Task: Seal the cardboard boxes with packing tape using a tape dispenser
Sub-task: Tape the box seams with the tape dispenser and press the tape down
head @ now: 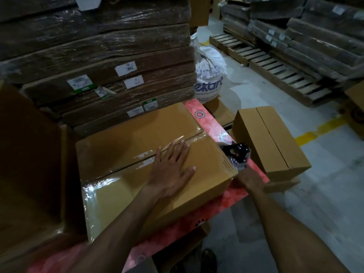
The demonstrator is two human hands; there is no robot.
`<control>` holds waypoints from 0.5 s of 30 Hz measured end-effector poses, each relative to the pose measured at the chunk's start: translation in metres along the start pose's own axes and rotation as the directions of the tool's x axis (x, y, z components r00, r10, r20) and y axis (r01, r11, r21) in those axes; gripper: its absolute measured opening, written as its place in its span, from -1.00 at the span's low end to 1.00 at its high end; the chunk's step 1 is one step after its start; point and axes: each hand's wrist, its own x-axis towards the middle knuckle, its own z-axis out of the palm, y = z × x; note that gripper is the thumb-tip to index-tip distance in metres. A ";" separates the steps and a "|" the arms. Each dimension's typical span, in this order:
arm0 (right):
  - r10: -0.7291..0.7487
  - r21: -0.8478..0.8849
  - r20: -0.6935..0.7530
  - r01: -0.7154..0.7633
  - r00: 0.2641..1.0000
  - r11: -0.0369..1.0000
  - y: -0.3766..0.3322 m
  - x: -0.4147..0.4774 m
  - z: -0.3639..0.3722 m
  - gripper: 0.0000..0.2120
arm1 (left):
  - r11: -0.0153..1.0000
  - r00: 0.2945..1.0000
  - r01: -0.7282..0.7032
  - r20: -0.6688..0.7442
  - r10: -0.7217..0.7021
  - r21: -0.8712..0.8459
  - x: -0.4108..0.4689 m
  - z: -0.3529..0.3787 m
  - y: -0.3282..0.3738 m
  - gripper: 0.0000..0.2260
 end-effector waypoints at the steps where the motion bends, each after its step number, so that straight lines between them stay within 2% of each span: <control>1: -0.005 0.055 0.003 0.005 1.000 0.998 -0.006 0.002 -0.009 -0.54 | 1.000 1.000 0.002 -0.002 -0.002 -0.005 -0.001 0.001 0.002 -0.35; 3: -0.002 0.249 0.015 -0.002 1.000 0.969 -0.018 -0.003 -0.030 -0.67 | 1.000 1.000 0.002 -0.007 -0.002 -0.011 -0.002 0.003 0.004 -0.34; 5: -0.057 0.461 0.036 0.033 0.998 0.887 -0.024 -0.012 -0.049 -0.80 | 1.000 1.000 -0.003 -0.030 0.002 -0.017 -0.001 0.004 0.005 -0.33; 8: -0.239 0.782 0.140 0.041 0.961 0.623 -0.035 -0.033 -0.077 -0.92 | 0.999 0.998 -0.011 -0.054 0.009 -0.039 0.000 0.004 0.002 -0.34; 10: -0.338 0.856 0.202 0.002 0.919 0.517 -0.053 -0.052 -0.106 -0.93 | 0.993 0.991 -0.050 -0.132 0.036 -0.105 0.003 0.000 0.000 -0.37; 12: -0.374 0.831 0.258 -0.007 0.891 0.557 -0.075 -0.072 -0.128 -0.89 | 0.959 0.969 -0.097 -0.246 0.029 -0.268 0.013 -0.007 0.004 -0.49; 13: -0.374 0.827 0.274 -0.018 0.886 0.562 -0.085 -0.081 -0.134 -0.86 | 0.913 0.960 -0.094 -0.279 -0.022 -0.396 0.022 -0.014 0.010 -0.57; 14: -0.379 0.843 0.282 -0.039 0.882 0.537 -0.093 -0.090 -0.137 -0.84 | 0.832 0.955 -0.065 -0.275 -0.108 -0.551 0.033 -0.022 0.018 -0.64; 15: -0.391 0.862 0.283 -0.053 0.876 0.505 -0.100 -0.100 -0.137 -0.82 | 0.685 0.953 -0.005 -0.210 -0.217 -0.729 0.046 -0.032 0.026 -0.71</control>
